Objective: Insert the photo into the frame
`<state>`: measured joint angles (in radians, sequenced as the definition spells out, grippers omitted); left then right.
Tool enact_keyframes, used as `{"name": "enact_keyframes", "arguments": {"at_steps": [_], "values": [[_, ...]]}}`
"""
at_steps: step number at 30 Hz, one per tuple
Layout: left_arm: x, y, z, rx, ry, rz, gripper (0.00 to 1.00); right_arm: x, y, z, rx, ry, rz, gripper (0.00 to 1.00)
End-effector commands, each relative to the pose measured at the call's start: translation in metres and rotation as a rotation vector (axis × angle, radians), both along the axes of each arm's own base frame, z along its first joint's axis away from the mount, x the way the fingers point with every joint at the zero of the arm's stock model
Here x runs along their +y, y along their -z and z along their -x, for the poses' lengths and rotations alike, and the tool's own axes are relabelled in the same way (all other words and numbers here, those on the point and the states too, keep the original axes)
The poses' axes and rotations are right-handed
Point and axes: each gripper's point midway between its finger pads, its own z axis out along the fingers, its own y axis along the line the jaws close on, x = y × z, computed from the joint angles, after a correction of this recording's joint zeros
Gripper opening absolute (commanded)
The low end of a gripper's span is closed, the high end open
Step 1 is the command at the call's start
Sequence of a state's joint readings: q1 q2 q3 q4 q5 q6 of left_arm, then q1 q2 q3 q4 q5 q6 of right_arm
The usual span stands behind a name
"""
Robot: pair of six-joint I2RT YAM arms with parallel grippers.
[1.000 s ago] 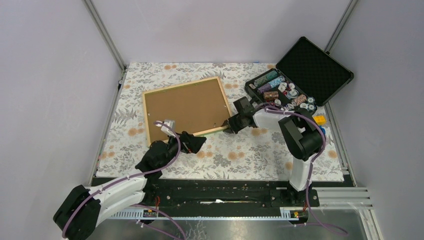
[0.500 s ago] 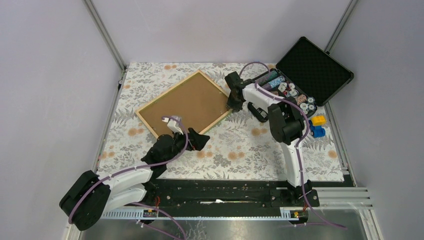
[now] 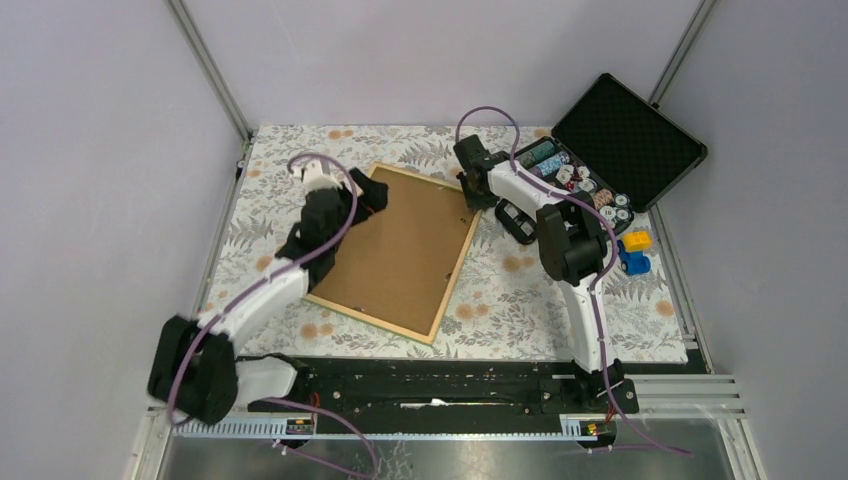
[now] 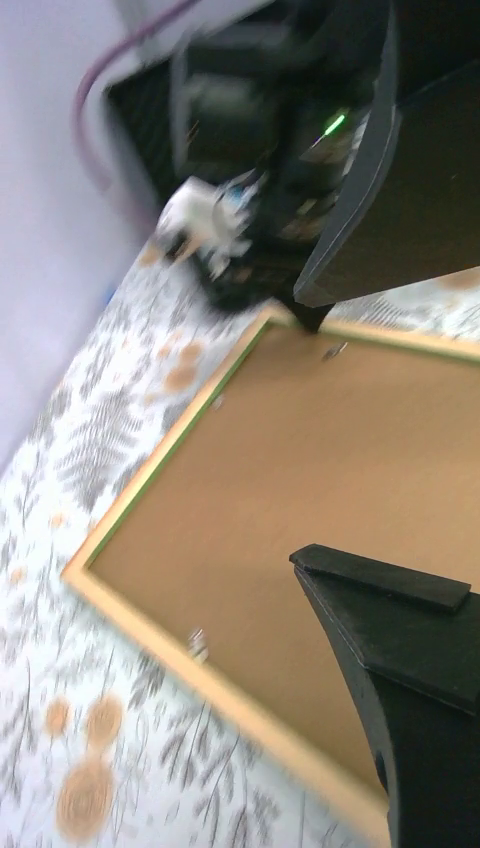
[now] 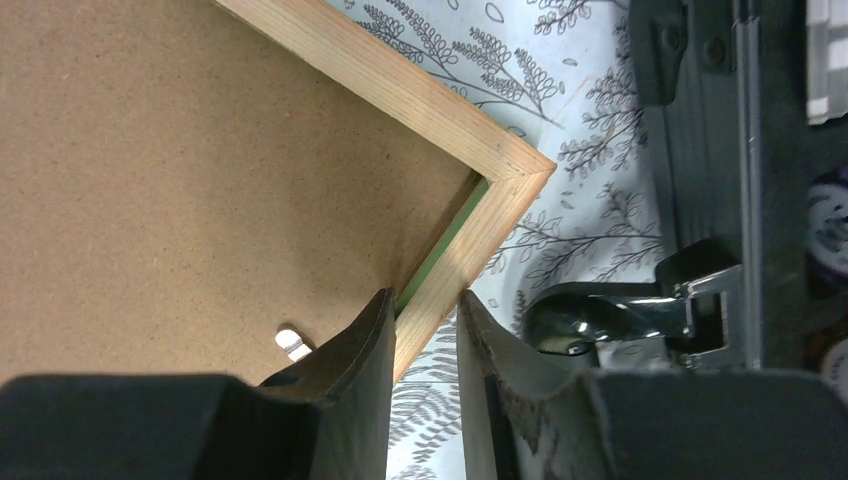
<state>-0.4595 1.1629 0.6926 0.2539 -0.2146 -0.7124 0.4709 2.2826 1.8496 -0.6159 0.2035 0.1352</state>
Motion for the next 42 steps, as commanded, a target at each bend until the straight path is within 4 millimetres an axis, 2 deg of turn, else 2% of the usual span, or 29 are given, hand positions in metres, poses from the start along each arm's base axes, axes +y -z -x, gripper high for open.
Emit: {"name": "enact_keyframes", "arguments": {"at_steps": [1, 4, 5, 7, 9, 12, 17, 18, 19, 20, 22, 24, 26, 28, 30, 31, 32, 33, 37, 42], "values": [[0.027, 0.046, -0.047, 0.195, -0.026, 0.010, 0.99, -0.037, 0.052, 0.015, 0.137, -0.173, 0.211, 0.00], [0.039, 0.061, -0.072, 0.221, -0.028, -0.055, 0.99, -0.046, 0.048, -0.003, 0.097, -0.173, 0.297, 0.08], [0.044, 0.069, -0.075, 0.243, -0.044, -0.066, 0.99, -0.048, 0.046, -0.007, 0.086, -0.178, 0.319, 0.15], [0.048, 0.081, -0.075, 0.260, -0.044, -0.061, 0.99, -0.048, 0.039, -0.015, 0.068, -0.170, 0.327, 0.27], [0.050, 0.094, -0.070, 0.275, -0.038, -0.040, 0.99, -0.037, 0.030, -0.016, 0.071, -0.160, 0.260, 0.36], [0.050, 0.109, -0.060, 0.300, -0.004, 0.011, 0.99, -0.024, 0.011, -0.006, 0.064, -0.134, 0.147, 0.54], [0.052, 0.133, -0.050, 0.371, 0.018, 0.065, 0.99, -0.026, -0.030, 0.019, 0.027, -0.017, 0.053, 0.79], [0.055, 0.139, -0.048, 0.396, 0.018, 0.078, 0.99, -0.021, -0.046, 0.025, 0.002, -0.008, 0.000, 0.81], [0.054, 0.142, -0.046, 0.408, 0.030, 0.087, 0.99, -0.019, -0.043, 0.035, 0.018, 0.000, -0.037, 0.82], [0.054, 0.144, -0.044, 0.424, 0.039, 0.094, 0.99, -0.014, -0.058, 0.039, -0.026, 0.019, -0.101, 0.82], [0.053, 0.149, -0.039, 0.453, 0.055, 0.093, 0.99, -0.007, -0.073, 0.050, -0.104, 0.048, -0.215, 0.83], [0.050, 0.154, -0.029, 0.478, 0.075, 0.106, 0.99, -0.010, -0.087, 0.061, -0.224, 0.064, -0.303, 0.88], [0.047, 0.159, -0.014, 0.507, 0.092, 0.130, 0.99, -0.024, -0.090, 0.072, -0.325, 0.082, -0.320, 0.99], [0.046, 0.158, -0.001, 0.504, 0.102, 0.149, 0.99, -0.034, -0.086, 0.081, -0.345, 0.082, -0.290, 1.00], [0.044, 0.156, 0.012, 0.495, 0.110, 0.174, 0.99, -0.030, -0.074, 0.086, -0.282, 0.052, -0.286, 1.00], [0.042, 0.156, 0.018, 0.496, 0.117, 0.191, 0.99, -0.021, -0.065, 0.090, -0.217, 0.009, -0.295, 1.00], [0.041, 0.157, 0.024, 0.500, 0.120, 0.203, 0.99, -0.011, -0.066, 0.088, -0.154, -0.023, -0.306, 1.00], [0.040, 0.157, 0.028, 0.495, 0.125, 0.215, 0.99, -0.018, -0.051, 0.091, -0.085, 0.025, -0.253, 1.00], [0.033, 0.160, 0.046, 0.496, 0.155, 0.277, 0.99, -0.006, -0.032, 0.084, 0.000, 0.084, -0.301, 0.99], [0.035, 0.162, 0.053, 0.483, 0.145, 0.284, 0.99, -0.021, -0.019, 0.065, -0.031, 0.176, -0.230, 0.89]]}}
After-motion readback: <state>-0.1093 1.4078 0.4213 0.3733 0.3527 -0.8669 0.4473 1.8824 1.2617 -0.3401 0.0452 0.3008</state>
